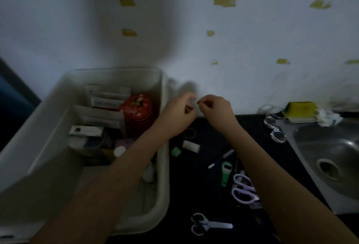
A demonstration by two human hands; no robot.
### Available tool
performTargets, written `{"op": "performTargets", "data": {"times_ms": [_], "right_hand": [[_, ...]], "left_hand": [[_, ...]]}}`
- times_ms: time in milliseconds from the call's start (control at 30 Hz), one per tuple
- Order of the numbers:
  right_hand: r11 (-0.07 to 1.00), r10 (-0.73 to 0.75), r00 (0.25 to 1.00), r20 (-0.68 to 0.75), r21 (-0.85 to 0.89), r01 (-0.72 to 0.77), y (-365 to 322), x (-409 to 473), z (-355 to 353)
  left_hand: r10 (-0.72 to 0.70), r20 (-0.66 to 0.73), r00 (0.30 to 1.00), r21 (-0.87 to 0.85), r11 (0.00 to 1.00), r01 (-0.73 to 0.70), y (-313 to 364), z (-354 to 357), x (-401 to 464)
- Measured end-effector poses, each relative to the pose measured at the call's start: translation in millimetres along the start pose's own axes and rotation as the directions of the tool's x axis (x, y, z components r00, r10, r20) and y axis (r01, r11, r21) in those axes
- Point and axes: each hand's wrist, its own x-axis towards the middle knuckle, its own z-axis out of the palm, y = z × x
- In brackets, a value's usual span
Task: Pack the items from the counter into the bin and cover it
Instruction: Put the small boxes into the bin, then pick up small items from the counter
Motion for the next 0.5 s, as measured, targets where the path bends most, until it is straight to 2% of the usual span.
{"op": "performTargets", "data": {"times_ms": [67, 133, 300, 400, 500], "right_hand": [[0.998, 0.041, 0.996, 0.074, -0.059, -0.036, 33, -2, -3], [0.993, 0.088, 0.986, 0.144, -0.09, -0.075, 67, -6, 1], [0.978, 0.195, 0.919, 0.343, -0.137, -0.156, 139, -9, 23], [0.975, 0.213, 0.876, 0.433, -0.15, -0.163, 163, -7, 42], [0.977, 0.191, 0.84, 0.508, -0.177, -0.115, 176, 0, 61]], "left_hand": [[-0.022, 0.104, 0.994, 0.079, 0.997, 0.014, 8, 32, 10], [-0.105, 0.199, 0.974, 0.19, 0.98, 0.066, 6, 63, 16], [-0.391, 0.332, 0.859, 0.453, 0.864, 0.218, -18, 114, 24], [-0.527, 0.328, 0.784, 0.443, 0.819, 0.365, -38, 131, 24], [-0.655, 0.26, 0.709, 0.312, 0.752, 0.581, -62, 141, 22]]}}
